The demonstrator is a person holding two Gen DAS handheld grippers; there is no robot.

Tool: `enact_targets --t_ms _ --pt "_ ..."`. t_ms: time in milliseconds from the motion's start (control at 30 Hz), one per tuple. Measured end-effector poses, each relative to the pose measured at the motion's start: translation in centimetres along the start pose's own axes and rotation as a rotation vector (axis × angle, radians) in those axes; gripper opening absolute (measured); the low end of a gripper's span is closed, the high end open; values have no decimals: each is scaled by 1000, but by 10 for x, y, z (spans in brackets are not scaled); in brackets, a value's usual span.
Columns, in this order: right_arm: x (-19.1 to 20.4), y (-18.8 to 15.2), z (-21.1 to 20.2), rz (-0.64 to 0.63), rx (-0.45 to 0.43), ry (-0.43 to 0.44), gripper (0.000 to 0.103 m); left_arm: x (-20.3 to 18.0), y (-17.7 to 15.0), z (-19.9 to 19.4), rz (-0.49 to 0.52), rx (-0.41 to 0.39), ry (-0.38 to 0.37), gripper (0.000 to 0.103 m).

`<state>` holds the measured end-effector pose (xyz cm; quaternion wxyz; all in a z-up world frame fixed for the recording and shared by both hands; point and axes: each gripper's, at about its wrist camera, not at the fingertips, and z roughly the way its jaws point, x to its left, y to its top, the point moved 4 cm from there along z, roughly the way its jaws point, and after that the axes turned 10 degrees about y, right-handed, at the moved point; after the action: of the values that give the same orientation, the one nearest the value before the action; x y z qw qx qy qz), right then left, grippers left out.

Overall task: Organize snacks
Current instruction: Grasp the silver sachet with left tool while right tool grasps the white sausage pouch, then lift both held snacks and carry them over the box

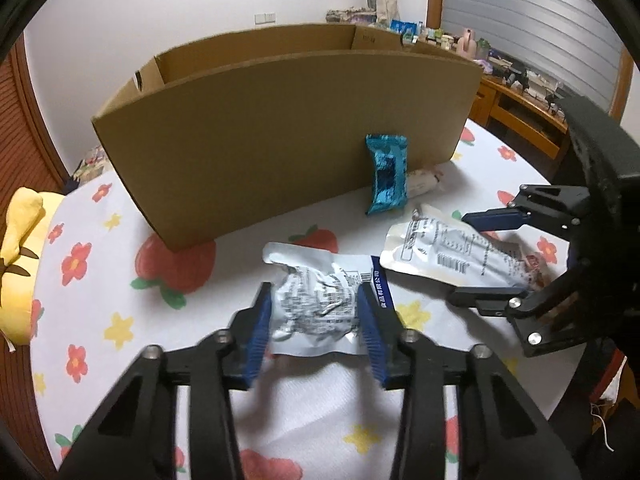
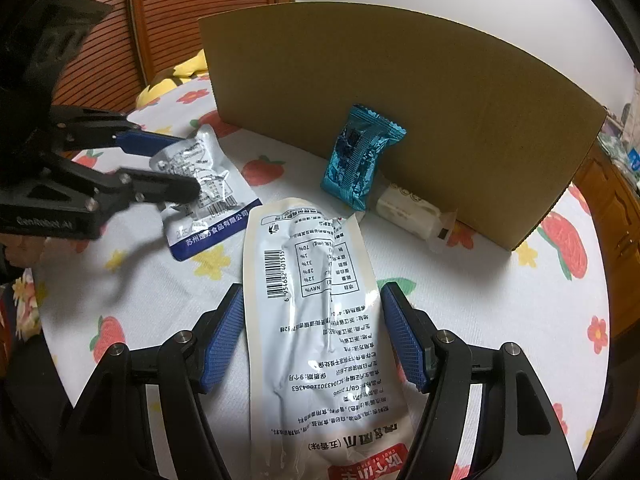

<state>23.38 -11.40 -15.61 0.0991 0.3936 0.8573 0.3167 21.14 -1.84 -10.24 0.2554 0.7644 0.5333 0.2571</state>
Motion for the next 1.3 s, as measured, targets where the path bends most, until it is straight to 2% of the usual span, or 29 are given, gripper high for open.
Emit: enact_targets --t_ms 33,133,200,533,833,900,967,1133,1300 --pt "0 0 0 0 0 0 70 -2 2 -1 -1 -6 4 33" --pt "0 0 0 0 0 0 70 -2 6 -10 -7 -36 14 19" --pt "-1 0 0 0 0 0 70 -6 10 -13 -6 -41 6 16" --pt "-1 0 0 0 0 0 70 -34 19 -29 19 -80 -59 18" --pt "-1 0 0 -1 0 -1 70 -35 14 -16 1 -48 -39 32" --pt "0 0 1 -1 0 -1 70 -31 14 -16 -16 -64 -28 21" --pt "0 0 0 -1 0 -2 70 -29 15 -18 -28 -72 -40 17" --pt "-1 1 0 10 -2 -15 68 -25 15 -23 -34 -76 -28 16" --pt "0 1 -2 20 -5 -15 56 -21 15 -33 -43 -96 -22 15"
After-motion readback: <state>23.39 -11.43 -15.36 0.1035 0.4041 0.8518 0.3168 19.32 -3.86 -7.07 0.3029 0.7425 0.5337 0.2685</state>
